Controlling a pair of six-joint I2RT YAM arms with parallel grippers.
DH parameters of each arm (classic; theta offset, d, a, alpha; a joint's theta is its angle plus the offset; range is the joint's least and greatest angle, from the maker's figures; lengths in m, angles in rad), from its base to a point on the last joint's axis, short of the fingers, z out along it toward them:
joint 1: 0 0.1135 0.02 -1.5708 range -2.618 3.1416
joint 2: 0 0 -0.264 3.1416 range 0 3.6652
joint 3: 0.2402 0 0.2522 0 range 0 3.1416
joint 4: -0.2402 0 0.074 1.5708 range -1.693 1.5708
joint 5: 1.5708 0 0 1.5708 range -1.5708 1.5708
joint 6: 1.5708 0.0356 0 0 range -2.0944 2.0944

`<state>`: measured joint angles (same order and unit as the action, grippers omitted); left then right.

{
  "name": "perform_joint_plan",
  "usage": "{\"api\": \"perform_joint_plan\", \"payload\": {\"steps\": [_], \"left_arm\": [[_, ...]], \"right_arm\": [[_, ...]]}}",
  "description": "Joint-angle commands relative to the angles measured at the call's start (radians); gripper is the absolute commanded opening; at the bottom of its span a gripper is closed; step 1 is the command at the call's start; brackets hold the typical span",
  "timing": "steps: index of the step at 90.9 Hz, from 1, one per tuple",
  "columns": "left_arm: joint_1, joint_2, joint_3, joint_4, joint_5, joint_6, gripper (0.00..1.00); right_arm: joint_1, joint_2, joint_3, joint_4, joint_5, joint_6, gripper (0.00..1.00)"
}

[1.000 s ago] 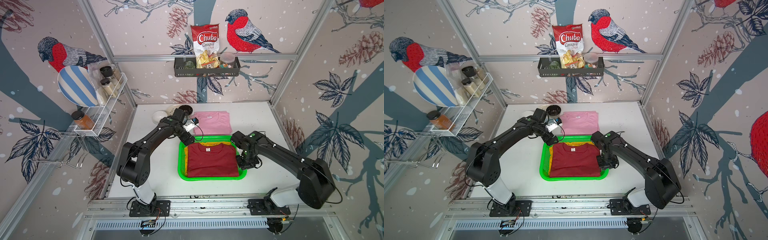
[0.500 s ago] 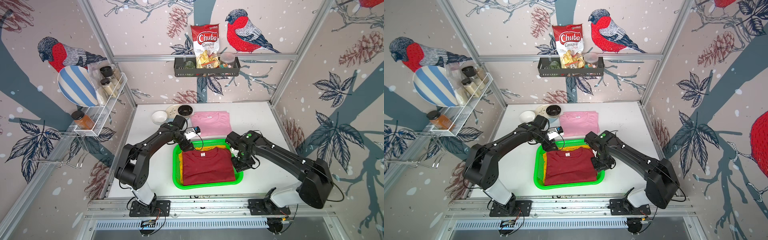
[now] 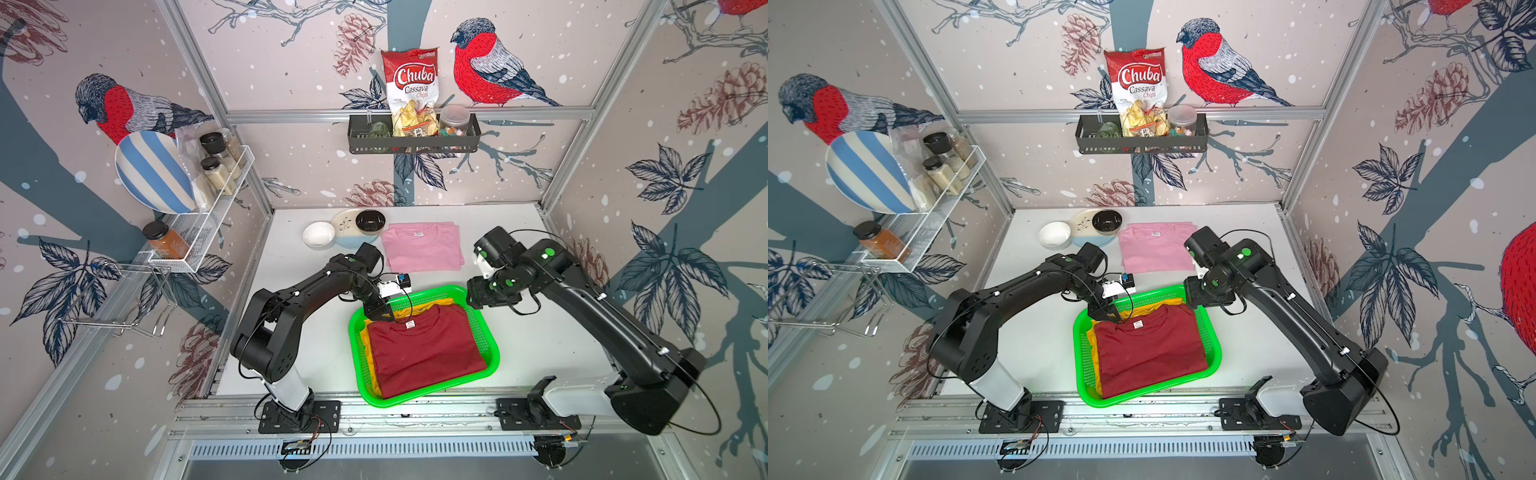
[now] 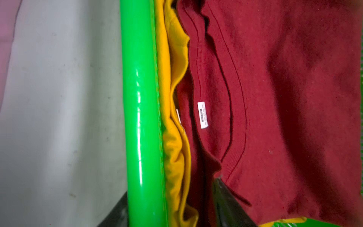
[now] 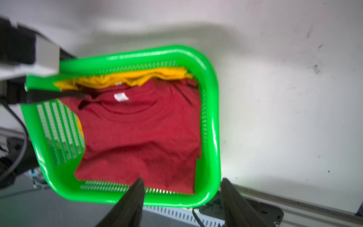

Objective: Put the folded t-shirts into the basket
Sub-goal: Move the bin to the center of the board.

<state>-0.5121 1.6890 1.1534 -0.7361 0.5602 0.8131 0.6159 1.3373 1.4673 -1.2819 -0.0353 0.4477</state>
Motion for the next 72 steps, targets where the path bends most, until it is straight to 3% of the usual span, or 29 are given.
{"api": "perform_joint_plan", "payload": {"steps": [1, 13, 26, 39, 54, 66, 72], "left_arm": [[-0.034, 0.029, 0.047, -0.043, 0.037, 0.05, 0.53], [-0.061, 0.085, 0.118, -0.081, 0.014, 0.106, 0.49], [-0.062, 0.161, 0.222, -0.116, -0.018, 0.158, 0.45], [-0.062, 0.236, 0.341, -0.186, -0.023, 0.238, 0.28], [-0.062, 0.295, 0.443, -0.274, 0.002, 0.278, 0.28], [-0.062, 0.287, 0.446, -0.34, 0.044, 0.319, 0.32], [-0.06, 0.273, 0.424, -0.345, 0.045, 0.319, 0.34]], "right_arm": [[-0.091, 0.012, -0.034, 0.155, -0.068, -0.012, 0.58], [-0.152, 0.089, -0.087, 0.166, -0.104, -0.064, 0.57], [-0.164, 0.188, -0.194, 0.109, -0.034, -0.024, 0.57], [-0.173, 0.146, -0.342, 0.196, -0.078, 0.03, 0.56], [-0.136, 0.131, -0.428, 0.254, -0.148, 0.064, 0.41], [-0.091, 0.101, -0.464, 0.249, -0.163, 0.088, 0.28], [-0.058, 0.082, -0.474, 0.229, -0.162, 0.104, 0.26]]}}
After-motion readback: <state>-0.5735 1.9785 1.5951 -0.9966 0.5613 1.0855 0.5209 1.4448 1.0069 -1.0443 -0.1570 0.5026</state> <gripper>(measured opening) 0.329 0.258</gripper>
